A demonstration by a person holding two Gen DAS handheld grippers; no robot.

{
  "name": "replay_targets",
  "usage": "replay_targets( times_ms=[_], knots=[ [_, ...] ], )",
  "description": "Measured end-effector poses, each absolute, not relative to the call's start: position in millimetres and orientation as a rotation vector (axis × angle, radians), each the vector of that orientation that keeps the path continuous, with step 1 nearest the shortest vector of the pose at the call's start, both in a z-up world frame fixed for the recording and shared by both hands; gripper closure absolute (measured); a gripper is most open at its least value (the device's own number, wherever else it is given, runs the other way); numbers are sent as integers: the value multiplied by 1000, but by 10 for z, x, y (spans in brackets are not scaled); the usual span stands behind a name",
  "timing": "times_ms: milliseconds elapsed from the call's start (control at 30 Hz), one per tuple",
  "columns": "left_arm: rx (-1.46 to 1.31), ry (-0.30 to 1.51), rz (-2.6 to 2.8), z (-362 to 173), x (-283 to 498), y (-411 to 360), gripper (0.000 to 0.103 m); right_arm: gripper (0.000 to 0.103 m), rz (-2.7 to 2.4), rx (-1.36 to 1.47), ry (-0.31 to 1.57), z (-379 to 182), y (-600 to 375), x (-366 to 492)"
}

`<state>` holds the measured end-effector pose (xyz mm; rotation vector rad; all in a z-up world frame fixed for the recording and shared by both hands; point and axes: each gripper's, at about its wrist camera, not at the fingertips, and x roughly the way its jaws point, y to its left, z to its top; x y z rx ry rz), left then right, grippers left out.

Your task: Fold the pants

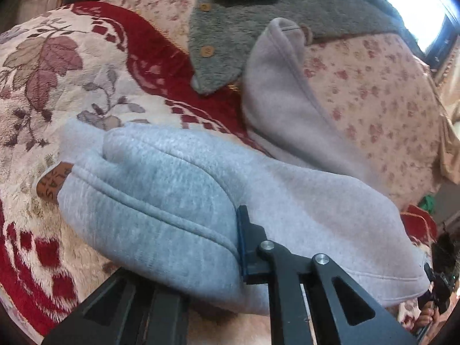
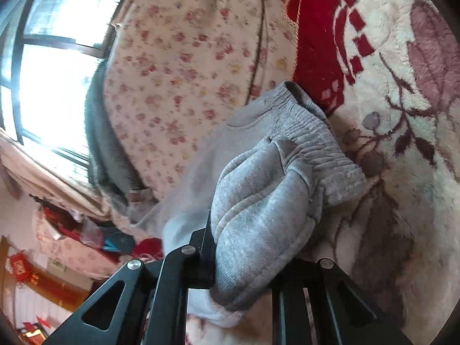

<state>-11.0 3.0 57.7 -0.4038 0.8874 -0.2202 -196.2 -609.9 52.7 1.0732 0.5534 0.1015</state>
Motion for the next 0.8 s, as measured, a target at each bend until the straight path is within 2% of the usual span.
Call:
replay_targets(
  times_ms=[233, 367, 467, 533, 567, 600, 633, 800],
  knots=[
    [-397, 896, -278, 682, -420, 83, 92, 87, 74, 1007, 557, 723, -6128, -2463],
    [-353, 906, -253, 602, -560, 110, 92, 85, -19, 916, 707, 507, -6012, -2527],
    [-340, 909, -253, 546, -644, 125, 91, 80, -98, 844, 829, 385, -5958, -2510],
    [-350, 896, -250, 537, -688, 177, 79, 69, -136, 798, 867, 428, -5959, -2511],
    [-360, 888, -245, 539, -705, 218, 58, 63, -181, 749, 894, 503, -5959, -2517],
    [-380, 872, -242, 548, -726, 268, 38, 49, -217, 718, 902, 551, -5975, -2537],
    [-416, 848, -240, 563, -746, 350, 32, 38, -262, 676, 898, 651, -5987, -2568],
    [-498, 814, -196, 607, -688, 589, 28, 33, -360, 585, 800, 1091, -6080, -2696]
  ],
)
